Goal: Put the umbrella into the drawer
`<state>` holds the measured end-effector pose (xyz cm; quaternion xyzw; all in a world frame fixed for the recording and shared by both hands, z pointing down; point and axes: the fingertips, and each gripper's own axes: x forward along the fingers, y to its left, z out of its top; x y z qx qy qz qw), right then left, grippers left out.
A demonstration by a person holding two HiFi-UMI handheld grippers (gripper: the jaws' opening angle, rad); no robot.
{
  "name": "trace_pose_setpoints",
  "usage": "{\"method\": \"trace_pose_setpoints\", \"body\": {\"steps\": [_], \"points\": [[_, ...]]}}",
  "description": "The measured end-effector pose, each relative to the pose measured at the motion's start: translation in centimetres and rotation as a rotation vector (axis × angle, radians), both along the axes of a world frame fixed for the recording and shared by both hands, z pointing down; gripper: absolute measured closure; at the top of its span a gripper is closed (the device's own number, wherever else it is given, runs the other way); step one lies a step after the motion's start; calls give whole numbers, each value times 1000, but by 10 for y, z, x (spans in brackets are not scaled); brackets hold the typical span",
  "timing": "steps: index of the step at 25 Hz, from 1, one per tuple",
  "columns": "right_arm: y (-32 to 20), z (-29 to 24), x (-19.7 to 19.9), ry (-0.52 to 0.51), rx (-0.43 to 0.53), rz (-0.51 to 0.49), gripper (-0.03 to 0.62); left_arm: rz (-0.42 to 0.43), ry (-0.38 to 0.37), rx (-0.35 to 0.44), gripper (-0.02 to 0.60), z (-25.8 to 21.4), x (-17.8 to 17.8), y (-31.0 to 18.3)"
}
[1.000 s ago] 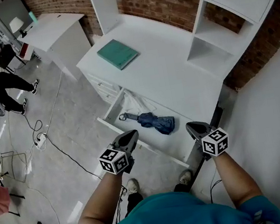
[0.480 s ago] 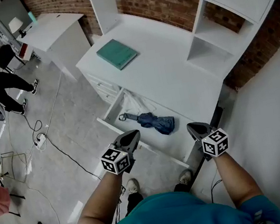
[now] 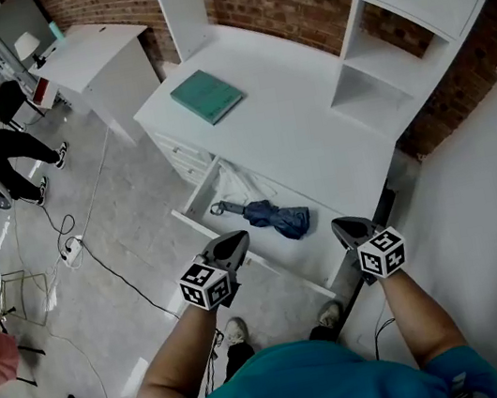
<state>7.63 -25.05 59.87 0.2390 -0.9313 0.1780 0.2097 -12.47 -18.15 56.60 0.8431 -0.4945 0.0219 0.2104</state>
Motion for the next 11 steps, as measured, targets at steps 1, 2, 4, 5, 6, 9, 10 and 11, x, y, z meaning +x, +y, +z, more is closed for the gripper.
{"method": "trace_pose_setpoints", "body": {"steps": [1,2,4,5,6,9,10,11], "points": [[0,0,0,0,-1,-1,574,1,0,1,566,0,0,0],[1,1,-1,1,-1,-2,574,2,0,2,566,0,1,-1],[1,2,-1,1,-1,-3,574,3,-1,4,566,-1,2,-1],[1,2,-1,0,-2,-3,574,4,-2,6,566,-1,3,-1],[1,2,-1,-2,-2,-4,574,4,-2,6,566,-1,3,-2],[0,1,-3,-6,0,-6,574,4,2,9,566,-1,4,-3],[0,0,-3,-7,0,-7,574,4,3,9,566,-1,4,-3],[-1,0,-4,-7,1,-8,574,4,4,10,566,-2,4,-3]]}}
